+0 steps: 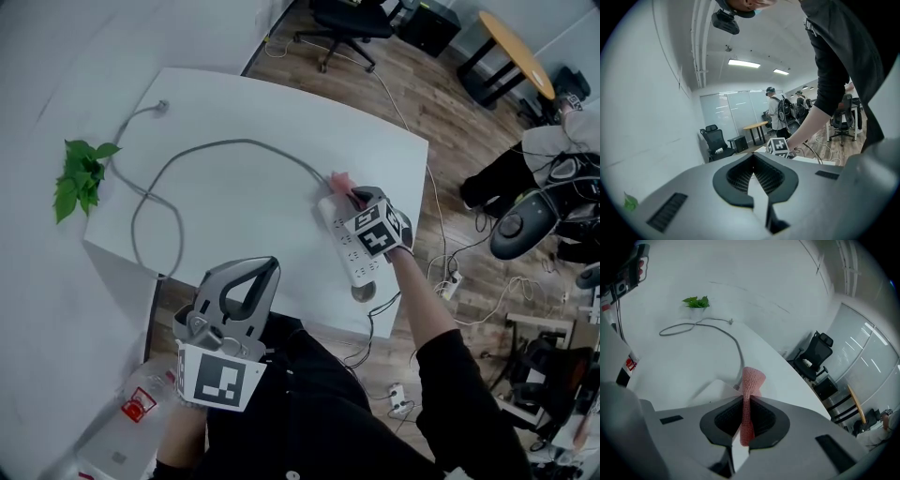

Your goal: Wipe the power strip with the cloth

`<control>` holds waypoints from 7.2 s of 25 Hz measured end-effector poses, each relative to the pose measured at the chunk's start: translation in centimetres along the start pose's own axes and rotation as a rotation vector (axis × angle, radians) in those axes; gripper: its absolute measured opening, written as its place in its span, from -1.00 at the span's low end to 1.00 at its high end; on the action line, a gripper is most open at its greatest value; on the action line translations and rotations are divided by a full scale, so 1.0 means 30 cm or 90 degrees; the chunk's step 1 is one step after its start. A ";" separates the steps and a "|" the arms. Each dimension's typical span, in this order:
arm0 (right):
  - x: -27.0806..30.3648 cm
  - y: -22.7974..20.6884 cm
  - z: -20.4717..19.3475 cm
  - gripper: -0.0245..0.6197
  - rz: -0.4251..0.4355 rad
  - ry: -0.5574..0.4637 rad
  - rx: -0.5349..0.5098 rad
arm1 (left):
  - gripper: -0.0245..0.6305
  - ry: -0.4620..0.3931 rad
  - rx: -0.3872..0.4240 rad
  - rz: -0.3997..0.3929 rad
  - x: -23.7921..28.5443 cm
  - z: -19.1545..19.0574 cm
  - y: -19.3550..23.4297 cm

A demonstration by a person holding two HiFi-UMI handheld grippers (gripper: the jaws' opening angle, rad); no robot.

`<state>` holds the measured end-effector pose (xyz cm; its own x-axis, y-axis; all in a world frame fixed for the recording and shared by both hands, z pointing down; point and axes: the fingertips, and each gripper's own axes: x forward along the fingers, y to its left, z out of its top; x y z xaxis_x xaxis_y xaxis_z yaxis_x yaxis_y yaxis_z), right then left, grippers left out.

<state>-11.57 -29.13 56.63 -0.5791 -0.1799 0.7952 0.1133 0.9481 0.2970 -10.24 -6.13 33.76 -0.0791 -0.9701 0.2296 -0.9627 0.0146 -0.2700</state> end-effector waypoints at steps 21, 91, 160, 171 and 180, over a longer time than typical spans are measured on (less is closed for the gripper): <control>-0.077 0.061 -0.113 -0.77 0.014 0.002 0.038 | -0.88 -0.031 0.019 -0.048 0.060 0.062 -0.043; -0.309 0.058 0.066 -0.77 -0.025 -0.095 -0.007 | -0.88 -0.045 0.028 -0.056 0.055 0.103 -0.059; -0.407 0.469 -0.382 -0.77 0.002 0.009 0.160 | -0.88 -0.089 0.043 -0.190 0.158 0.115 -0.219; -0.453 0.431 -0.371 -0.77 -0.068 -0.013 0.219 | -0.88 -0.070 0.058 -0.205 0.174 0.105 -0.225; -0.646 0.303 -0.274 -0.77 -0.169 -0.118 0.316 | -0.88 -0.097 0.076 -0.215 0.176 0.175 -0.230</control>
<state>7.32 -19.19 48.26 -0.6718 -0.4214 0.6091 -0.4205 0.8940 0.1547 -2.64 -12.62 31.93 0.2849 -0.9406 0.1844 -0.8907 -0.3309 -0.3117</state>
